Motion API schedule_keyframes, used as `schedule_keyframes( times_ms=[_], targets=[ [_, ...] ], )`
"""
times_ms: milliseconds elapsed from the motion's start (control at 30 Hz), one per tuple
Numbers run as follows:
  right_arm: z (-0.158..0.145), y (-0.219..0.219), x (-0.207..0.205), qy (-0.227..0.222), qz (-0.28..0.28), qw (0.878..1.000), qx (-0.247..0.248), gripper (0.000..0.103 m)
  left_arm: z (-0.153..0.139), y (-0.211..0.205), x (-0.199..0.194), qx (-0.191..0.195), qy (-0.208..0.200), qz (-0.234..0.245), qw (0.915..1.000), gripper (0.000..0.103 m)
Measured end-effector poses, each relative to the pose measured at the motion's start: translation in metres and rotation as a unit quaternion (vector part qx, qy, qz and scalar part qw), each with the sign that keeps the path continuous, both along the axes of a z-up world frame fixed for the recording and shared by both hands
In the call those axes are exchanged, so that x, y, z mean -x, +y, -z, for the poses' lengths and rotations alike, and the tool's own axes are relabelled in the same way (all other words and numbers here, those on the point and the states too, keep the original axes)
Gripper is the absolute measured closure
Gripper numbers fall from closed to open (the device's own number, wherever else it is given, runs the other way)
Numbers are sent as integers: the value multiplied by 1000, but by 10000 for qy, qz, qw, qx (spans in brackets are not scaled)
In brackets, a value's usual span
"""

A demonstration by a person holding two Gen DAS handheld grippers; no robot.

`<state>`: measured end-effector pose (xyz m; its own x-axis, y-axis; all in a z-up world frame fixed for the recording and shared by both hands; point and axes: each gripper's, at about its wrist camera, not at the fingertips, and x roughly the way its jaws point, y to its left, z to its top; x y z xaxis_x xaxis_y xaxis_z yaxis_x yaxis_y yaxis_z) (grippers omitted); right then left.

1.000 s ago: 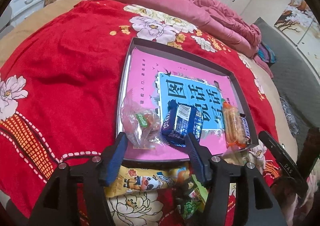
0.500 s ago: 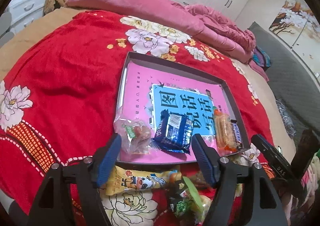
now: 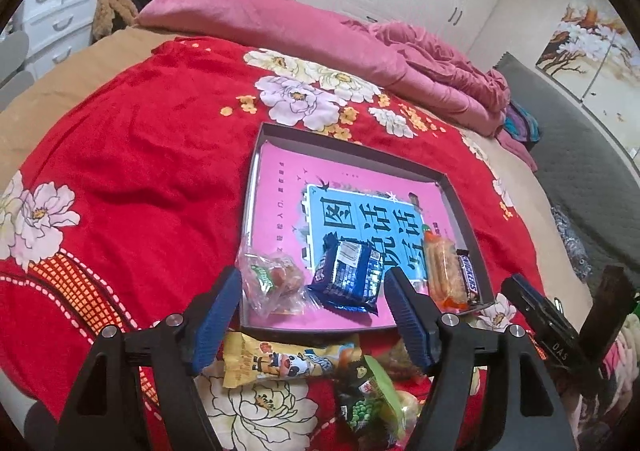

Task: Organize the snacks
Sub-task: 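Withdraw both open tools from the tray back toward the snack pile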

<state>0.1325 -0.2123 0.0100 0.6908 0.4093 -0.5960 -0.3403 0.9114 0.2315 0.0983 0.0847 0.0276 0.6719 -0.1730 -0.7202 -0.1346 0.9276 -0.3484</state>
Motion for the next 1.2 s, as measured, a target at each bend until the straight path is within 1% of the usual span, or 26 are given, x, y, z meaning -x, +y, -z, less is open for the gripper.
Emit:
schedule_keyframes(
  times_ms=[333, 867, 933, 1100, 1200],
  targets=[
    [-4, 3, 7, -67, -119, 9999, -22, 42, -4, 2, 7, -31, -25, 4, 10000, 28],
    [-9, 11, 22, -105, -302, 9995, -46, 41, -5, -6, 16, -47, -18, 152, 9999, 28],
    [-9, 12, 23, -108, -308, 9995, -47, 37, -5, -8, 17, -72, -16, 177, 9998, 27],
    [-10, 14, 26, -81, -378, 9991, -159, 35, -3, -13, 22, -174, 33, 263, 9995, 26],
    [-10, 16, 29, -86, -427, 9989, -173, 32, -1, -17, 26, -180, 81, 375, 9991, 25]
  ],
)
